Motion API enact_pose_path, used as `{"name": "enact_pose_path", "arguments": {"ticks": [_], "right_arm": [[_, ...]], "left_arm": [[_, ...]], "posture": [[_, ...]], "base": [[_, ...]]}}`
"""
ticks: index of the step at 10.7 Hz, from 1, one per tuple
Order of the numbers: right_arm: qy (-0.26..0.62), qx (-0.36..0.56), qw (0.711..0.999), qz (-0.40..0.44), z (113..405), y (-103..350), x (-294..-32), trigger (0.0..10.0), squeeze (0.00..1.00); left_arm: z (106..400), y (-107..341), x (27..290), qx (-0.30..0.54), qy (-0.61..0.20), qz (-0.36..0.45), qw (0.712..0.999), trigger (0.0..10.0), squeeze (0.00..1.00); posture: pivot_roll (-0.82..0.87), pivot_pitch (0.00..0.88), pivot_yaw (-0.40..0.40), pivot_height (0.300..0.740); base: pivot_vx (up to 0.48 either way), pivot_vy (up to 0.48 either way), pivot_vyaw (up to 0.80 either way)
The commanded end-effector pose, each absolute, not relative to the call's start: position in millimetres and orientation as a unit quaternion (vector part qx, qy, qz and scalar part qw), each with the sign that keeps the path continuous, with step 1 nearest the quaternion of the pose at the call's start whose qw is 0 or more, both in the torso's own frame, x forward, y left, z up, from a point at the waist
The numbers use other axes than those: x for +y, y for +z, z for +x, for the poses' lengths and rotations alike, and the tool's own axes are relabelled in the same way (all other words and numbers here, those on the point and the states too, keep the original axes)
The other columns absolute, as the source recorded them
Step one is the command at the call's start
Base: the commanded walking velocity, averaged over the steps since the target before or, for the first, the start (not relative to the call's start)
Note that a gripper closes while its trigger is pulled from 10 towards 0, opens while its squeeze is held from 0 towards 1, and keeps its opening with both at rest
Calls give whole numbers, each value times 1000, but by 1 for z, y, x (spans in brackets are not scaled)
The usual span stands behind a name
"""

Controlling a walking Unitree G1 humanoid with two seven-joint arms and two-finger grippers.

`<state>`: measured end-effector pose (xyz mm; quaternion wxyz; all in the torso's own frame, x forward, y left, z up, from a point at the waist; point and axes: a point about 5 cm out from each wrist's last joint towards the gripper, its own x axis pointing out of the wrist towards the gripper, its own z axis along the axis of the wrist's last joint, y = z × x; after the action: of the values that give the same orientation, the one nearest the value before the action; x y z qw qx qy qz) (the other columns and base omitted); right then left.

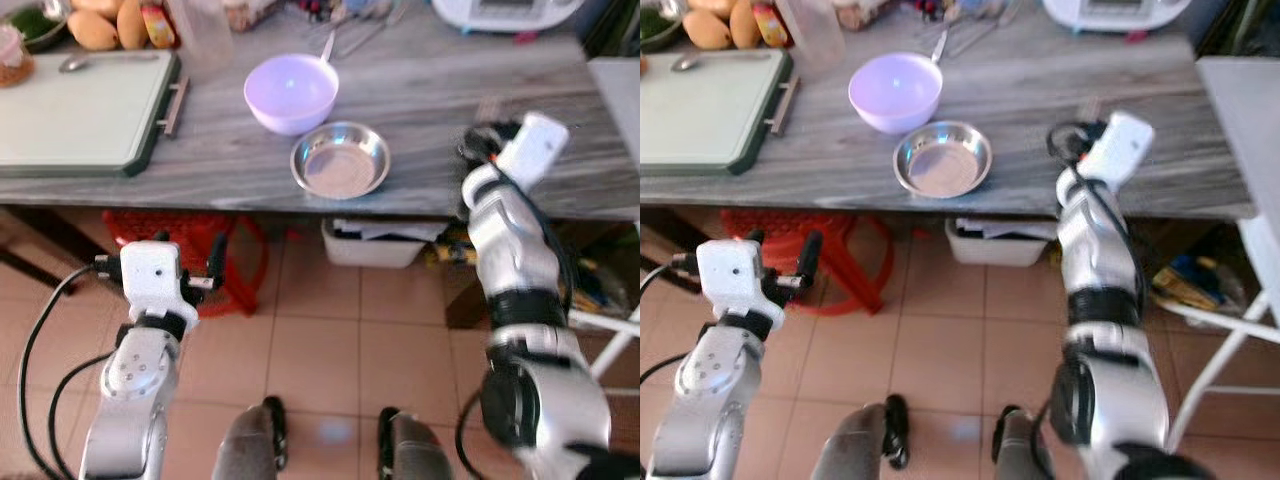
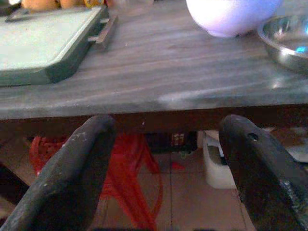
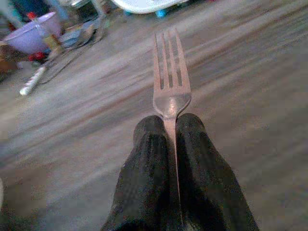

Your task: Setting the table

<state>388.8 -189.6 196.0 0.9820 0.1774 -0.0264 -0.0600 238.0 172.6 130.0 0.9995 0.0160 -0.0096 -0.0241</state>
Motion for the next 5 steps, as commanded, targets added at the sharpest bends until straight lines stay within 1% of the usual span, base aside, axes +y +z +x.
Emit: {"name": "enact_pose_path", "arguments": {"ticks": [1, 2, 5], "right_arm": [[-54, -18, 980, 190, 392, 196, -188, 10000, 0], [-30, -7, 981, 191, 398, 199, -178, 10000, 0], [12, 10, 981, 193, 408, 206, -162, 10000, 0]], "left_arm": [[234, 132, 175, -6, -25, 20, 999, 10000, 0], [233, 133, 176, -2, -26, 21, 999, 10000, 0], [230, 133, 177, 6, -27, 22, 999, 10000, 0]], "posture": [[107, 294, 105, 740], [112, 302, 106, 740], [120, 315, 103, 740]], "base": [[0, 0, 0], [0, 0, 0], [0, 0, 0]]}}
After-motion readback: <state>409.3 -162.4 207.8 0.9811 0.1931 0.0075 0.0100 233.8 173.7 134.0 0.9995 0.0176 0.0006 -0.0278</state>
